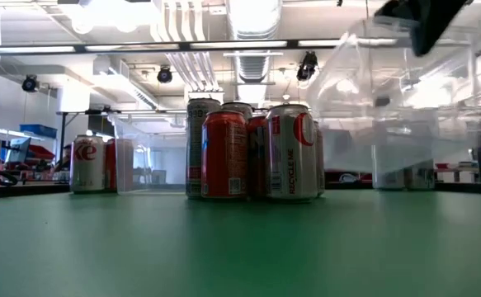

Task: Sort soda cans
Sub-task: Move the bottom transparent bin to the top right of the table

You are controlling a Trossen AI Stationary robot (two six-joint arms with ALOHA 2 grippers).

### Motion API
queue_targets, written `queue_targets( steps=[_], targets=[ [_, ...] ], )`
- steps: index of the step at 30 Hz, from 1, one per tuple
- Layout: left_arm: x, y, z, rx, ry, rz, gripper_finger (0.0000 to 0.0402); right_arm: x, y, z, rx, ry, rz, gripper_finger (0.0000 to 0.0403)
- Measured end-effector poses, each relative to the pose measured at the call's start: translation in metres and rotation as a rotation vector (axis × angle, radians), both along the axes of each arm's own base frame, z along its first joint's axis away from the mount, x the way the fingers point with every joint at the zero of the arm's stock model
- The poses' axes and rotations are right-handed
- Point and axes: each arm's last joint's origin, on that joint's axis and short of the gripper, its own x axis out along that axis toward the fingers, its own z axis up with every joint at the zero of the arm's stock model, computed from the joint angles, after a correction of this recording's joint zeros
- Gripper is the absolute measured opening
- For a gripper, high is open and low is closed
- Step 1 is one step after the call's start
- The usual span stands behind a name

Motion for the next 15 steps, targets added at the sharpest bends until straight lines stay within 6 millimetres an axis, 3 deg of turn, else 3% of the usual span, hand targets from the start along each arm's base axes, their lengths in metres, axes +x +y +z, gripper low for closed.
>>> queue_targets(
  steps=[5, 15],
  targets=[
    [0.000, 0.005, 0.002, 0.006, -0.004, 0.013, 0.0254, 0.004, -0.018, 0.006, -0.075, -0.028, -0.028, 0.0020],
    [0.000, 0.005, 0.001, 0.005, -0.002, 0.016, 0.0254, 0.014, -0.075, -0.017, -0.157, -0.042, -0.070, 0.0021]
  ],
)
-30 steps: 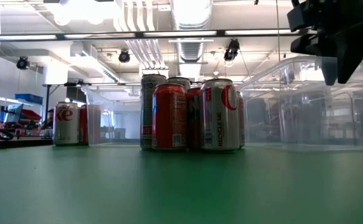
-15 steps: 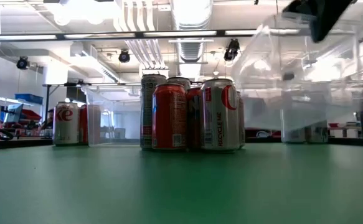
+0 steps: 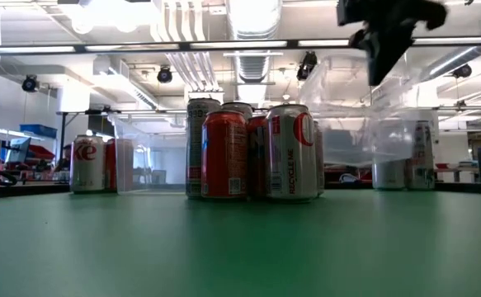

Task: Sort soda cans
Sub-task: Move the bottom transparent bin to the top right of the table

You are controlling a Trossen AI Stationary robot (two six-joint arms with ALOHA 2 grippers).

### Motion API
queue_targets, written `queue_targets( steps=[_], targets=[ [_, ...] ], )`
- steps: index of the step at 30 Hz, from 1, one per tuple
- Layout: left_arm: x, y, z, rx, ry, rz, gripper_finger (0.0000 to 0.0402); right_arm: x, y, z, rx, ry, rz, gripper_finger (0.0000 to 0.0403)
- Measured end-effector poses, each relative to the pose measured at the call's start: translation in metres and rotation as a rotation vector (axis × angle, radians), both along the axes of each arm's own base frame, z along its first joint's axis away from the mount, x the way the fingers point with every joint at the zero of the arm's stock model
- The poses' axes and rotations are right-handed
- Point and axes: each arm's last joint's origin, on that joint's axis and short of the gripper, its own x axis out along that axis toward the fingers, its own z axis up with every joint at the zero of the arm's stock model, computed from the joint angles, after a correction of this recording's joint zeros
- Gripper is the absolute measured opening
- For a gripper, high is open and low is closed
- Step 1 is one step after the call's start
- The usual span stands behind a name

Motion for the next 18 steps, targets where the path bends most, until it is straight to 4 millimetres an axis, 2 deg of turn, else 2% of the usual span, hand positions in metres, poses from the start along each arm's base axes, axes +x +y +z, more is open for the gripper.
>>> queue_targets(
  steps=[4, 10, 18],
  targets=[
    [0.000, 0.000, 0.000, -0.004, -0.003, 0.002, 0.0254, 0.005, -0.023, -0.008, -0.029, -0.023, 0.005, 0.0021],
    [0.000, 0.000, 0.000, -0.013, -0.007, 0.006, 0.0254, 0.016, -0.056, -0.030, -0.040, 0.042, 0.019, 0.0022],
    [-0.003, 0.000, 0.000, -0.032, -0.011, 0.014, 0.0254, 0.022, -0.082, -0.056, 0.029, 0.122, -0.043, 0.0022]
  ],
)
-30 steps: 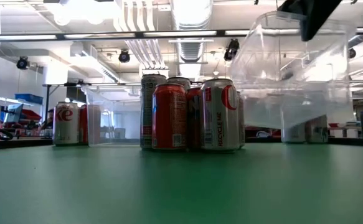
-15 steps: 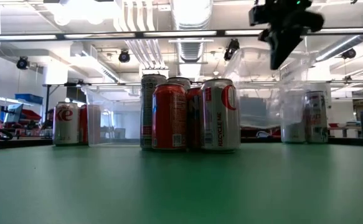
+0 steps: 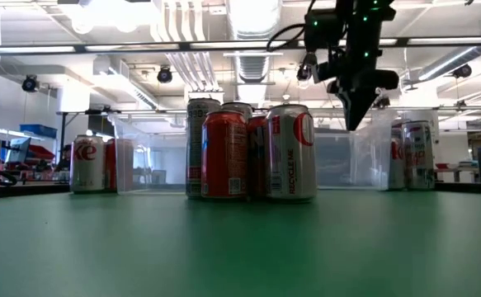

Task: Sort soda cans
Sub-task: Move the bottom transparent bin to the top right of the table

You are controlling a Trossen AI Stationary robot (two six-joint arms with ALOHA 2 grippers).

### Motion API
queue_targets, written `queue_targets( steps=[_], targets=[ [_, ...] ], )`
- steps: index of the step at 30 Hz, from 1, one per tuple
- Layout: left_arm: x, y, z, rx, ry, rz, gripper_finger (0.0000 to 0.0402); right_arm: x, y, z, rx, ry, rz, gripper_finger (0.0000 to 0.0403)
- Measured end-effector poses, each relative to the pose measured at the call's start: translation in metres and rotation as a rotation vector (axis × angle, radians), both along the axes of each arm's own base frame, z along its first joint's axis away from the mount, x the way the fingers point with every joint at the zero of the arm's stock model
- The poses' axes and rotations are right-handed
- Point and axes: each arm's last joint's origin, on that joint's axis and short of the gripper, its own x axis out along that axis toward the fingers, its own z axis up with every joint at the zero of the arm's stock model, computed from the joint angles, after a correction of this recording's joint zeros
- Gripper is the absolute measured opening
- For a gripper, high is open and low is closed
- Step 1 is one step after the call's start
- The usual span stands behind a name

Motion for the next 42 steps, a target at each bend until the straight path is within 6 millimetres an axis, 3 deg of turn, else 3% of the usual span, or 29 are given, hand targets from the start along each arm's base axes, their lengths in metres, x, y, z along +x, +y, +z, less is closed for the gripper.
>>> queue_targets(
  steps=[16, 26, 36, 42],
  targets=[
    [-0.013, 0.003, 0.005, -0.010, -0.009, 0.010, 0.0254, -0.005, 0.000, -0.008, 0.091, 0.003, -0.045, 0.0023],
    [-0.023, 0.004, 0.002, -0.015, 0.054, -0.005, 0.0254, -0.006, 0.001, -0.005, 0.083, 0.007, 0.025, 0.0025],
    [-0.023, 0.004, 0.002, -0.021, 0.060, -0.023, 0.0254, -0.005, 0.001, -0.004, 0.059, -0.004, -0.006, 0.0085],
    [-0.026, 0.003, 0.003, -0.039, 0.060, -0.049, 0.0254, 0.001, 0.010, 0.025, 0.057, -0.011, 0.028, 0.0143]
  ],
)
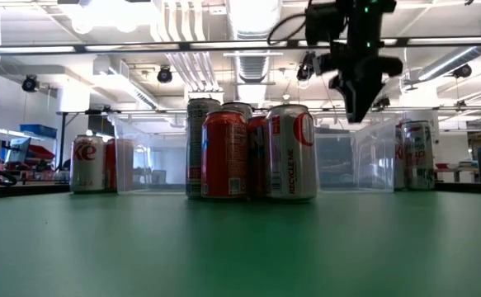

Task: Sort soda cans
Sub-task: Move the bottom transparent bin to the top right of the table

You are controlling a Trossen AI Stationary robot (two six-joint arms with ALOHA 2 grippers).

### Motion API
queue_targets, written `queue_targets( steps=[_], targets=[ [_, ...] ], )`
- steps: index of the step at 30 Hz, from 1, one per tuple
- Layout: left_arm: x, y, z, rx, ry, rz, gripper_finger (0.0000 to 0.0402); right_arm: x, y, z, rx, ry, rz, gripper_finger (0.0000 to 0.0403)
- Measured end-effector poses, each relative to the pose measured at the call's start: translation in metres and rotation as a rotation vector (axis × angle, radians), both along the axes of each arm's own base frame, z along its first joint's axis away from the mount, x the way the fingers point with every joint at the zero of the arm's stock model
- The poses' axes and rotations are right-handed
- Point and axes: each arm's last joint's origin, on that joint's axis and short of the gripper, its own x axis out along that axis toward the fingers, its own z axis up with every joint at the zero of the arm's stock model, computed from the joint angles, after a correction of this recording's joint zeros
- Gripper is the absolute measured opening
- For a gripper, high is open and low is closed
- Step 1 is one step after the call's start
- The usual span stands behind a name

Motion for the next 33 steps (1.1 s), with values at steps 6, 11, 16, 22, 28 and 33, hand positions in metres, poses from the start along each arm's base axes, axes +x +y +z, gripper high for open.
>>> queue_targets(
  steps=[6, 11, 16, 22, 28, 33],
  targets=[
    [-0.003, 0.000, 0.002, -0.017, -0.003, -0.035, 0.0254, 0.015, 0.005, 0.031, -0.002, -0.166, 0.036, 0.0180],
    [-0.003, -0.001, 0.002, -0.025, -0.002, -0.048, 0.0254, 0.033, 0.003, 0.035, 0.091, -0.379, 0.018, 0.0179],
    [-0.003, -0.001, 0.002, -0.034, -0.003, -0.059, 0.0254, 0.055, -0.003, 0.026, 0.086, -0.477, 0.014, 0.0166],
    [-0.003, -0.001, 0.002, -0.038, -0.007, -0.058, 0.0254, 0.085, -0.013, -0.002, 0.107, -0.467, -0.003, 0.0157],
    [-0.003, -0.002, 0.002, -0.050, -0.004, -0.073, 0.0254, 0.099, -0.017, -0.016, 0.139, -0.422, -0.006, 0.0146],
    [-0.003, -0.001, 0.002, -0.050, -0.002, -0.072, 0.0254, 0.097, -0.017, -0.020, 0.147, -0.385, -0.003, 0.0132]
  ],
)
